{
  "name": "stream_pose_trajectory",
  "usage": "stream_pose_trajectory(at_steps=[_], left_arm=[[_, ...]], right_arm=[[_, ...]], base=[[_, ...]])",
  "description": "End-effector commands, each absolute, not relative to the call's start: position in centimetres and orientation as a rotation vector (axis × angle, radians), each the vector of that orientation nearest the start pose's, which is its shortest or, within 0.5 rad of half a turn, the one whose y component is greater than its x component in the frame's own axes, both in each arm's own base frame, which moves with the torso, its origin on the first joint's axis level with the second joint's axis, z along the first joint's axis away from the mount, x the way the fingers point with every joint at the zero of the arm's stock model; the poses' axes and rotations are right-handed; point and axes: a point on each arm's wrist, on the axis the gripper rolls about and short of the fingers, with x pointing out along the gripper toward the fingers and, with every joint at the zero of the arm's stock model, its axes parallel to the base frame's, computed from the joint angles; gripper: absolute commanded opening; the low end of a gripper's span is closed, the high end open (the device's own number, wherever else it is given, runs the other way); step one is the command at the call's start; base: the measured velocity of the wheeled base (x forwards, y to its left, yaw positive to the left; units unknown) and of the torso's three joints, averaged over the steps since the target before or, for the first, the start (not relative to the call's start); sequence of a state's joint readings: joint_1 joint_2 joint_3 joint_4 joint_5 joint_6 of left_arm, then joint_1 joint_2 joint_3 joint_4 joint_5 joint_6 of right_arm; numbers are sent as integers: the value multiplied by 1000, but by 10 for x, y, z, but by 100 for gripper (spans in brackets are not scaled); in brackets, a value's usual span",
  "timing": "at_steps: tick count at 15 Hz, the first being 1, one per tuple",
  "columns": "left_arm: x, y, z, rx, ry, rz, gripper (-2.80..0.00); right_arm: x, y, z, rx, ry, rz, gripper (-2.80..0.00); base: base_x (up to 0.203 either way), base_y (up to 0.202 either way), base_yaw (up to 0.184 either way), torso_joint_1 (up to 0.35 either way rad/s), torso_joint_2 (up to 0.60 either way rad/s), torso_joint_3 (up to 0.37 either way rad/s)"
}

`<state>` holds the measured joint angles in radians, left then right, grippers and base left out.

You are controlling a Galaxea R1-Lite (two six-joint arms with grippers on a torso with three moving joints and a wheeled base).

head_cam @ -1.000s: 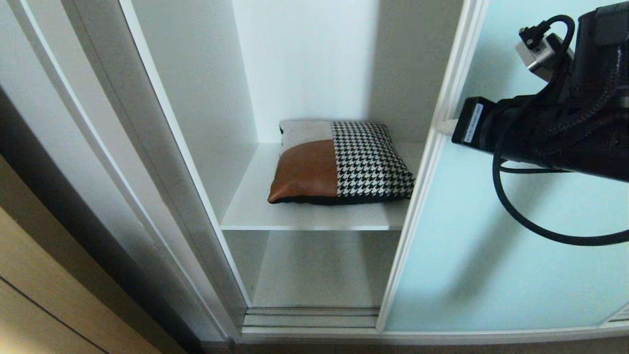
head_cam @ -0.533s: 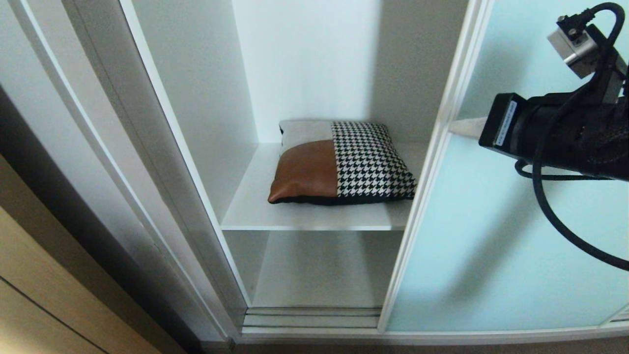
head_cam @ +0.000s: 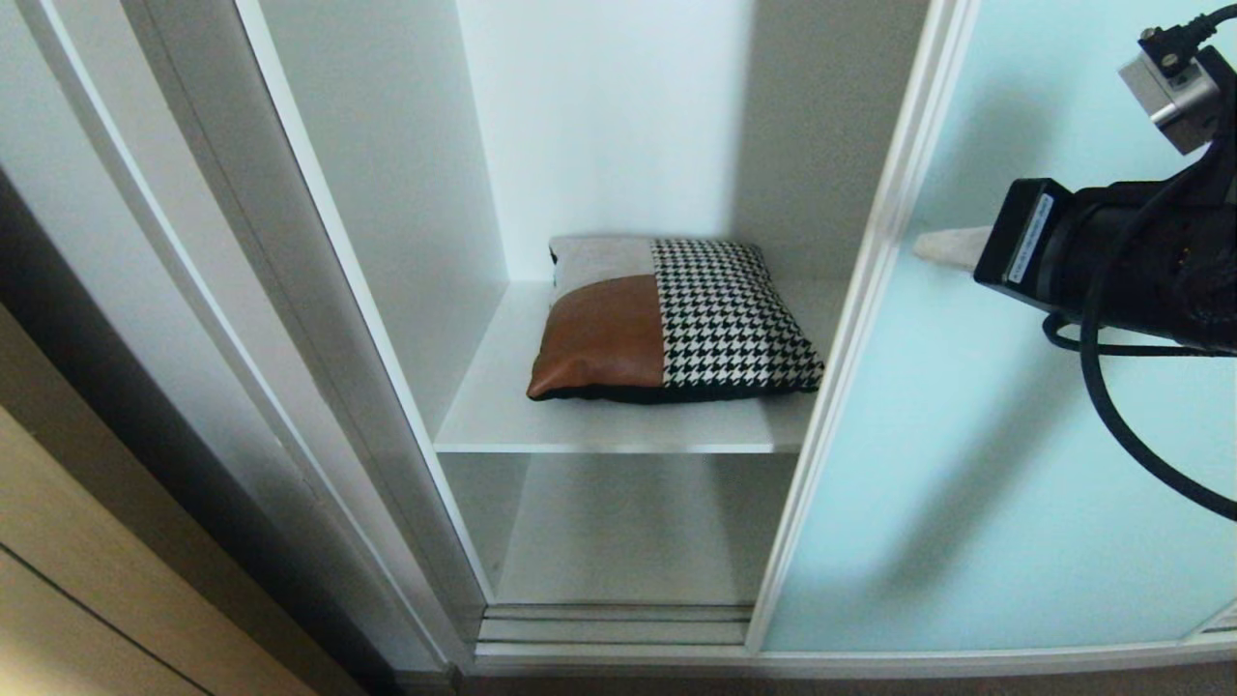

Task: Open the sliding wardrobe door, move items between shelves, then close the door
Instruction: Close the door

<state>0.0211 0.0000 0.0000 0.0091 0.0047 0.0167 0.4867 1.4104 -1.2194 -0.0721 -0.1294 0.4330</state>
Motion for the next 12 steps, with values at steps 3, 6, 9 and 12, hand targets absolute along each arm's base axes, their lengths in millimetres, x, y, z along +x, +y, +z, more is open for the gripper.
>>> stream_pose_trajectory(at_steps=[3, 6, 9, 12], left_arm=[[-23, 0, 74, 17, 12, 26, -280], [-23, 0, 74, 17, 12, 26, -280], [-23, 0, 74, 17, 12, 26, -280], [-23, 0, 74, 17, 12, 26, -280]], right_arm=[[227, 100, 320, 399, 199, 267, -280], [230, 102, 315, 402, 218, 267, -280], [232, 106, 314, 399, 224, 278, -280], [238, 110, 310, 394, 239, 279, -280]], base=[[0, 0, 0, 0, 0, 0], [0, 0, 0, 0, 0, 0], [0, 0, 0, 0, 0, 0], [0, 0, 0, 0, 0, 0]])
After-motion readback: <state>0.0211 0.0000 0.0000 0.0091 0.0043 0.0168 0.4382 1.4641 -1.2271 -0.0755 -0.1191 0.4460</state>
